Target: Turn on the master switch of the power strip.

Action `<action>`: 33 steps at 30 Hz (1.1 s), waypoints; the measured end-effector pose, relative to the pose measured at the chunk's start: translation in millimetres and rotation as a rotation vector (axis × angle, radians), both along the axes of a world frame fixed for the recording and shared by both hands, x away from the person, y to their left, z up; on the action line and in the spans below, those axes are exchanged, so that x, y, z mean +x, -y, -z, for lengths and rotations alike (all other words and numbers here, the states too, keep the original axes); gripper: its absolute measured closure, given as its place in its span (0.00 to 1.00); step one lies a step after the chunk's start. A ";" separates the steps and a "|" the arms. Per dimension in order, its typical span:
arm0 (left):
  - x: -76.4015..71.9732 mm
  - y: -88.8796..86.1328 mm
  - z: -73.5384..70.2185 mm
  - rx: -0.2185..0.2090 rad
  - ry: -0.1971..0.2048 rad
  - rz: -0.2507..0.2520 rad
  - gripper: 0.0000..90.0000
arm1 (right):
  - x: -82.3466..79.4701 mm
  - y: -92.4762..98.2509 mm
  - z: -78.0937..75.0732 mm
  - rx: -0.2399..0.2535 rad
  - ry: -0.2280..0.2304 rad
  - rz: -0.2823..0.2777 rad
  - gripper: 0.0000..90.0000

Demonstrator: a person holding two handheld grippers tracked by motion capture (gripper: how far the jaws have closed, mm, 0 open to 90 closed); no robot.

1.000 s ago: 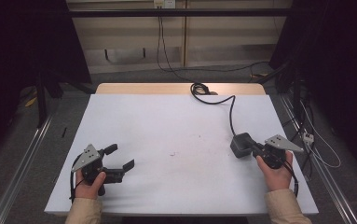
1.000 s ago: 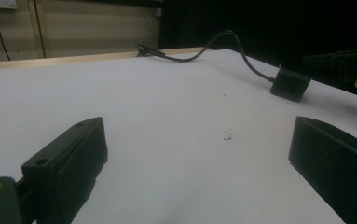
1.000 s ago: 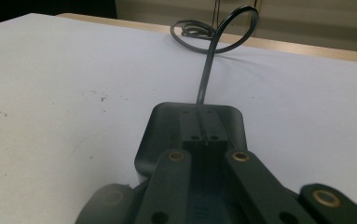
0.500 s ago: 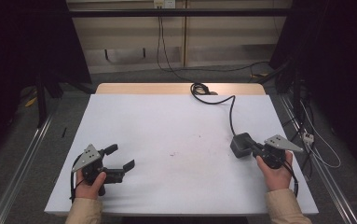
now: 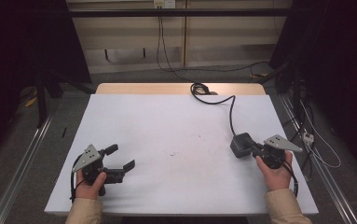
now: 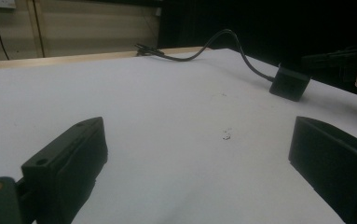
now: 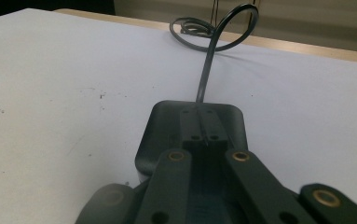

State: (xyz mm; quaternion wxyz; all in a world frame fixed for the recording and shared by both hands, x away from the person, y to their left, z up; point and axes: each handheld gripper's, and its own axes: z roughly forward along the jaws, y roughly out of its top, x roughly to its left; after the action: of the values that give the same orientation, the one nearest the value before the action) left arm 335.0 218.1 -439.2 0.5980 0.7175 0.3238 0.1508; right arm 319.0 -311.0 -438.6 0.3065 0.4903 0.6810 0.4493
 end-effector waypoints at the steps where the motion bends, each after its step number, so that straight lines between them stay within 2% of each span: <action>1: -0.1 0.0 0.0 -0.001 -0.001 0.000 0.05 | 0.0 -0.1 0.0 0.000 0.000 -0.001 1.00; 22: -0.6 1.3 0.4 -0.001 -0.001 0.004 0.05 | 0.1 1.1 0.4 0.017 -0.007 0.000 1.00; 33: -1.2 2.1 0.4 -0.006 -0.002 0.004 0.05 | -0.2 -0.2 0.0 0.009 -0.009 0.004 1.00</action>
State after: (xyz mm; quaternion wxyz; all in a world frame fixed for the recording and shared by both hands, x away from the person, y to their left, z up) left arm 333.7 216.0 -439.5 0.6000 0.7166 0.3235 0.1477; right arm 318.8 -310.8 -438.6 0.3020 0.4950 0.6795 0.4494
